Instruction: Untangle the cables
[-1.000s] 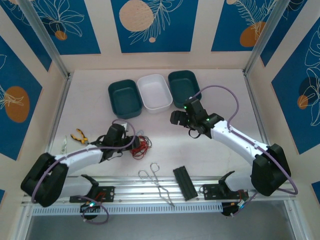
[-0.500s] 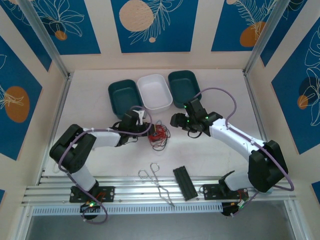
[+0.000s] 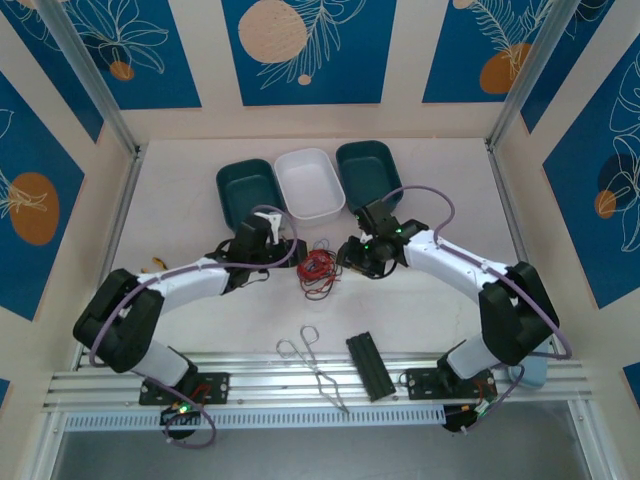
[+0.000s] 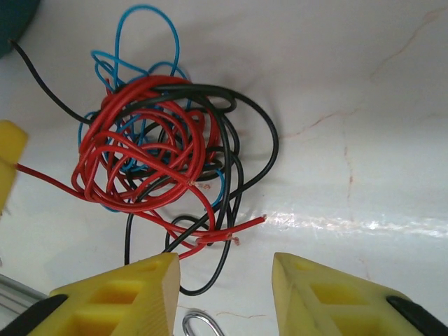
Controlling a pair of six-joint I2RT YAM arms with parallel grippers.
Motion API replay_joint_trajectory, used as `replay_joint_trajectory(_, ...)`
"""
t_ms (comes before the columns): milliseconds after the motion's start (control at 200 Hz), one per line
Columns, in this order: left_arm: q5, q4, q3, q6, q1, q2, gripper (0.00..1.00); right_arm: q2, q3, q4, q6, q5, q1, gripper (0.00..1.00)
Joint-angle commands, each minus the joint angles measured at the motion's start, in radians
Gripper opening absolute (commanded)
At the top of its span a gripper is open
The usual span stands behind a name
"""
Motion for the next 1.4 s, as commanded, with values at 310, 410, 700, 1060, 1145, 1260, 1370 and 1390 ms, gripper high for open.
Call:
replay_joint_trajectory(310, -0.042, -0.081, -0.037, 0.05, -0.023, -0.037, 0.56, 0.107, 0.069, -0.016, 0.049, -0.017, 0.049, 0.35)
replay_joint_trajectory(410, -0.032, -0.065, -0.034, 0.063, -0.037, -0.026, 0.56, 0.105, 0.069, 0.013, 0.054, -0.002, 0.047, 0.4)
replay_joint_trajectory(700, -0.025, -0.034, -0.027, 0.068, -0.063, 0.02, 0.47, 0.15, 0.072, 0.121, 0.092, -0.017, 0.027, 0.47)
replay_joint_trajectory(1060, -0.031, -0.001, -0.026, 0.051, -0.064, 0.065, 0.35, 0.206, 0.102, 0.188, 0.044, -0.055, 0.024, 0.43)
replay_joint_trajectory(1145, -0.04, -0.003, -0.025, 0.046, -0.064, 0.07, 0.33, 0.212, 0.1, 0.177, 0.022, -0.046, 0.036, 0.43)
replay_joint_trajectory(1260, -0.046, -0.005, -0.024, 0.037, -0.065, 0.076, 0.31, 0.207, 0.1, 0.139, -0.01, -0.005, 0.058, 0.43)
replay_joint_trajectory(1370, -0.053, -0.018, -0.019, 0.028, -0.065, 0.087, 0.26, 0.205, 0.098, 0.108, -0.038, 0.051, 0.08, 0.44)
replay_joint_trajectory(1390, -0.052, -0.022, -0.017, 0.027, -0.065, 0.087, 0.26, 0.205, 0.098, 0.105, -0.043, 0.056, 0.084, 0.43)
